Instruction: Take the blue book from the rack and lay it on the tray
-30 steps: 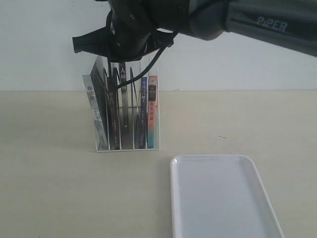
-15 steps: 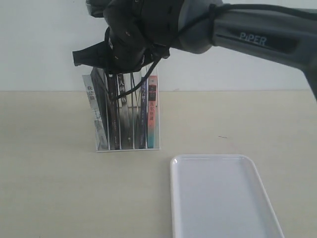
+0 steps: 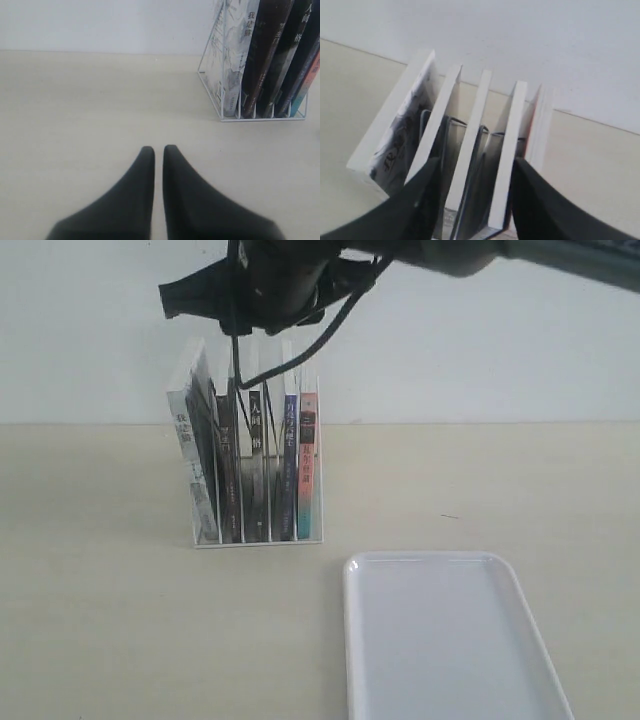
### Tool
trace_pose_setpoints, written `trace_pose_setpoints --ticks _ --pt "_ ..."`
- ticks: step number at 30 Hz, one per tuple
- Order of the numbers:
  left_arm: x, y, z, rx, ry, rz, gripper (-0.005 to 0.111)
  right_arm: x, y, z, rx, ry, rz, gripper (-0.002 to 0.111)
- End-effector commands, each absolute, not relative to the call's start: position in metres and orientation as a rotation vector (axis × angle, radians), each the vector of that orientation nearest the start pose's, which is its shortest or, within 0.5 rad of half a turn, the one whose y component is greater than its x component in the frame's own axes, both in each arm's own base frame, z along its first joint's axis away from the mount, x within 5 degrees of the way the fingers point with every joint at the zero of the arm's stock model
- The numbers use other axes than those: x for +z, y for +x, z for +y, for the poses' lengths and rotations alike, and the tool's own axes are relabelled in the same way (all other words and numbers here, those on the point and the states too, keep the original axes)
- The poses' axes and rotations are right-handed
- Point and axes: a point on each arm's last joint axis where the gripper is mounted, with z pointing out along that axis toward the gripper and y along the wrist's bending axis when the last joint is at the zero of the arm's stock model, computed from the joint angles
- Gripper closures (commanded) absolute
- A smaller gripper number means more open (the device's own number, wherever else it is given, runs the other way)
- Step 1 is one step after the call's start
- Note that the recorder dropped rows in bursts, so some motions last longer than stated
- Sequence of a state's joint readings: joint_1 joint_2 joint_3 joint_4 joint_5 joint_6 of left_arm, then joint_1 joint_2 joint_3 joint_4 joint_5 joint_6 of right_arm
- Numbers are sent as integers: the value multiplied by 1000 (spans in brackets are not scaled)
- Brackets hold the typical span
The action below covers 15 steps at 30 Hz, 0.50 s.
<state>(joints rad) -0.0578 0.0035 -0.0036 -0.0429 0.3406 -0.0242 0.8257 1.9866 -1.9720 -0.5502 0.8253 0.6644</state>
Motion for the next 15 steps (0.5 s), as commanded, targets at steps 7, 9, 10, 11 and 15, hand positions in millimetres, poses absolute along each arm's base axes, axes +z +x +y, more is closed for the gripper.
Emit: trace_pose_setpoints --ticks 7,9,10,11,15 --pt "183 54 -4 -100 -6 1821 101 361 359 278 97 -294 2221 65" --pt "183 54 -4 -100 -6 1821 101 355 365 275 128 -278 2244 65" --pt "183 54 -4 -100 -6 1821 101 353 368 275 135 -278 2249 65" --pt "183 54 -4 -100 -6 1821 101 349 371 274 139 -279 2254 65" --pt "183 54 -4 -100 -6 1821 101 336 379 279 146 -306 2258 65"
